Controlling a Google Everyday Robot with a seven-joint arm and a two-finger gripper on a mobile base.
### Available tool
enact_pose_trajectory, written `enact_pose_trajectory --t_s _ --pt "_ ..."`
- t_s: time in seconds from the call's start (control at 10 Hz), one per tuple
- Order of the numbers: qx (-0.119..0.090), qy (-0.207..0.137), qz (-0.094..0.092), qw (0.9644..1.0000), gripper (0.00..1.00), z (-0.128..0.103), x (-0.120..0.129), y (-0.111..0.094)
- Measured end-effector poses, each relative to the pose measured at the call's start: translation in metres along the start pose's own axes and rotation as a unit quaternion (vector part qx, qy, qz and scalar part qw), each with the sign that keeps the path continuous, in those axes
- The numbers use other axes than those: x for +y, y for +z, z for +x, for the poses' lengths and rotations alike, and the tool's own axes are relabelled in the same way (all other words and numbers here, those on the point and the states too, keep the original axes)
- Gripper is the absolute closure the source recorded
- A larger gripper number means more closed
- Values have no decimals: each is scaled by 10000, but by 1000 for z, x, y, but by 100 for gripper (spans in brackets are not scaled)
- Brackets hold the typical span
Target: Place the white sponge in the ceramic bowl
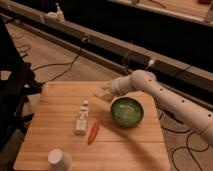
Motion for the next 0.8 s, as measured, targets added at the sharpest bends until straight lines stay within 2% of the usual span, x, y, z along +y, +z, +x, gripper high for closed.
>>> enact_pose_trajectory --t_s 0.4,0.5,0.6,0.8 --pt "-3 -9 1 10000 100 -1 0 1" --pt "-5 37 52 10000 100 1 -4 -1" --pt "-29 214 208 9995 100 12 -14 -7" --pt "-93 670 617 9958 100 45 -37 -26"
